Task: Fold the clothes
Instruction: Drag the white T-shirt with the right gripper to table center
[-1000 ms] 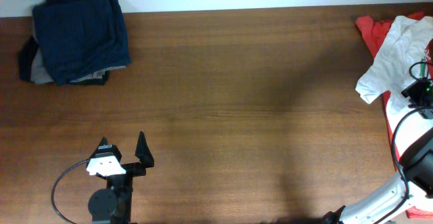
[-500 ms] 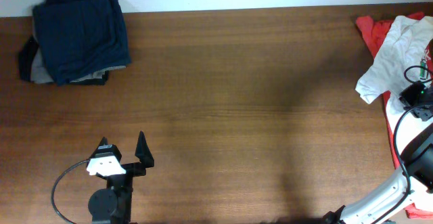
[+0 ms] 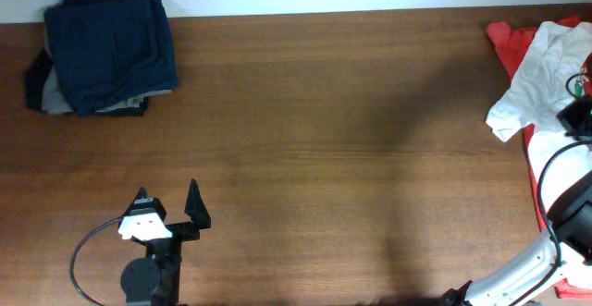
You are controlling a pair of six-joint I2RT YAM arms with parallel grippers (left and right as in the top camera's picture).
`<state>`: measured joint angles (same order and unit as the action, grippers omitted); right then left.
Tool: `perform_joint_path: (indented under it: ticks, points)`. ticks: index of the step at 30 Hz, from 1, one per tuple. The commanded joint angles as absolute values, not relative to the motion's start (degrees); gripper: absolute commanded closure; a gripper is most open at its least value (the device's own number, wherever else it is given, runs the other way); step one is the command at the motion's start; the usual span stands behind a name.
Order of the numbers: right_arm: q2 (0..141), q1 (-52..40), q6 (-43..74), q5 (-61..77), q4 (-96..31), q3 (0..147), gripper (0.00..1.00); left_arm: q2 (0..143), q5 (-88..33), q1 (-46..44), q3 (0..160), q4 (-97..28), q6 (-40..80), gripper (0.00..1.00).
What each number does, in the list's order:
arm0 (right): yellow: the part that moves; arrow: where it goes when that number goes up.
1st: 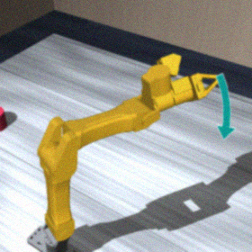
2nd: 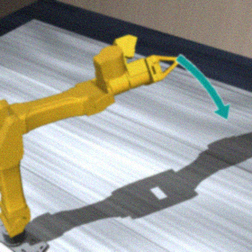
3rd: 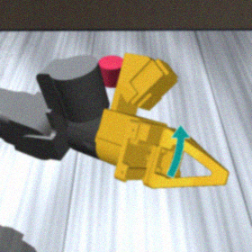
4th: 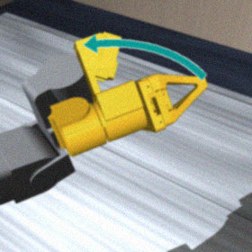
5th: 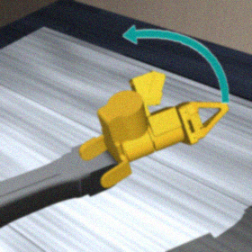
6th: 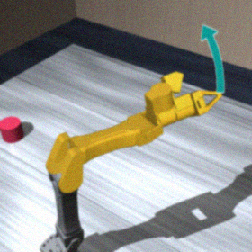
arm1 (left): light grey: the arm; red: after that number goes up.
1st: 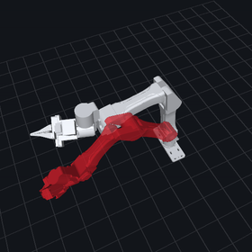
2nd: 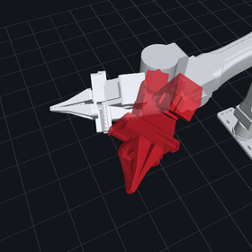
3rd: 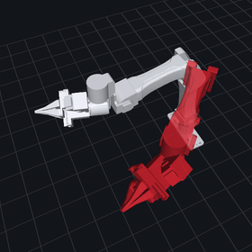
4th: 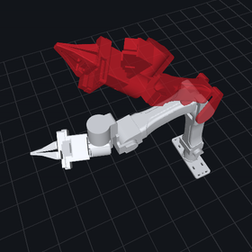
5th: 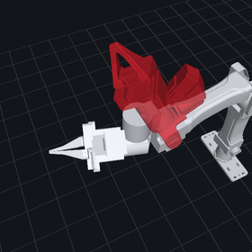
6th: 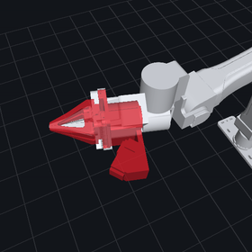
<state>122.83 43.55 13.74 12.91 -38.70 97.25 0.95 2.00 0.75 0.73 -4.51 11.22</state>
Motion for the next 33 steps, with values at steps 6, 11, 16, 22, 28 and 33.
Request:
perform_joint_path:
  ticks: [6, 11, 16, 22, 28, 33]
  points:
    - [99.9, 31.4, 14.1, 26.4, -40.7, 103.6, 0.96, 0.6, 2.4, 0.5, 0.5, -4.6, 11.5, 0.01]
    - [97.1, 2.5, 18.6, 26.5, -41.5, 103.5, 0.96, 0.6, 2.4, 0.5, 0.5, -4.6, 11.5, 0.01]
    - [102.5, -23.2, 23.3, 29.1, -37.9, 103.5, 0.96, 0.6, 2.4, 0.5, 0.5, -4.6, 11.5, 0.01]
    - [107.6, -36.8, 24.3, 35.0, -34.2, 104.0, 0.01, 0.6, 2.4, 0.5, 0.5, -4.6, 11.5, 0.01]
    - [106.6, -17.5, 24.3, 34.6, -52.1, 104.6, 0.01, 0.6, 2.5, 0.5, 0.5, -4.6, 11.5, 0.01]
    - [102.7, -10.2, 24.4, 33.6, -61.6, 104.7, 0.01, 0.6, 2.0, 0.5, 0.5, -4.6, 11.5, 0.01]
